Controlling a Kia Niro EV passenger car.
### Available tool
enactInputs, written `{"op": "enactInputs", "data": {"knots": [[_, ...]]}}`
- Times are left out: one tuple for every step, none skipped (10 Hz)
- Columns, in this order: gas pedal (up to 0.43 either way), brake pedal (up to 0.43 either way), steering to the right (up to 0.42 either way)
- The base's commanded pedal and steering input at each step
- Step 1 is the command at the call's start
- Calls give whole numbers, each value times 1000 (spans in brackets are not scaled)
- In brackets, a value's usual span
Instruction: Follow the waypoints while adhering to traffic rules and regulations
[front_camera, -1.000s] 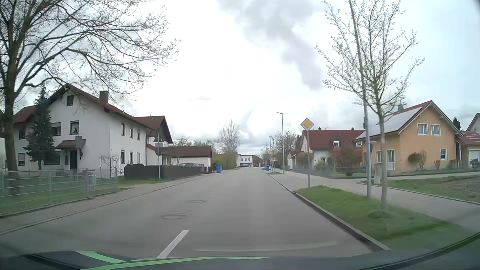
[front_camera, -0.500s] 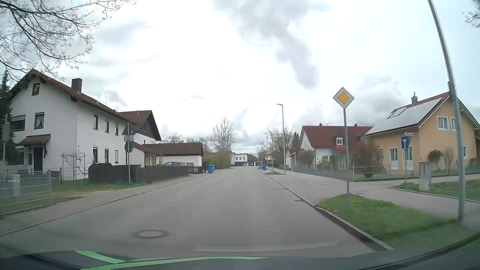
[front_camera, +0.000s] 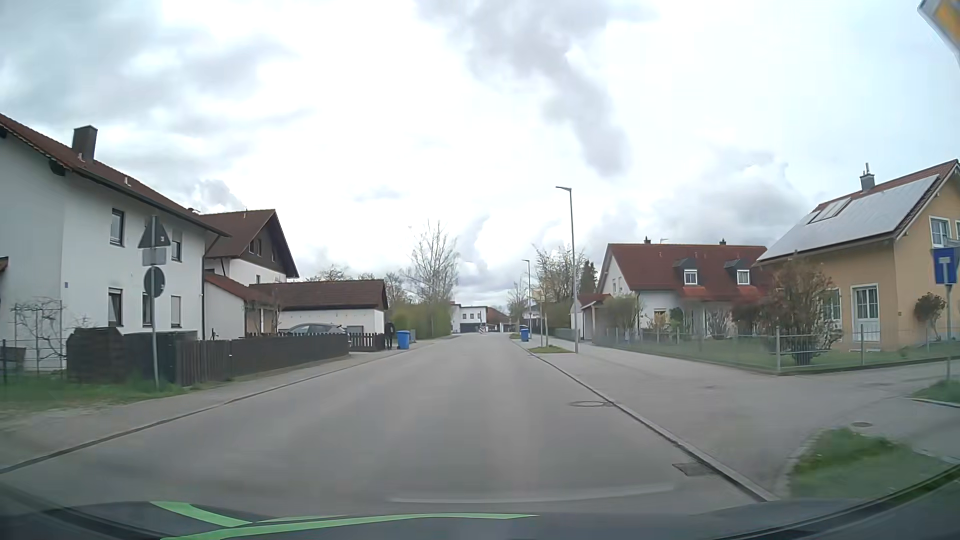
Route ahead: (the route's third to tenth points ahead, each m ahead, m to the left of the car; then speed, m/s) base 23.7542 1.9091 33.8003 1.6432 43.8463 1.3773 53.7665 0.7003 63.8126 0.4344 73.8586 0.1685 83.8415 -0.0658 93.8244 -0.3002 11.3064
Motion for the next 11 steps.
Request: {"op": "enactInputs", "data": {"knots": [[209,0,11],[209,0,10],[209,0,9],[209,0,8],[189,0,8],[110,0,7],[0,0,7],[0,0,7],[0,0,7],[0,43,6],[0,110,5]]}}
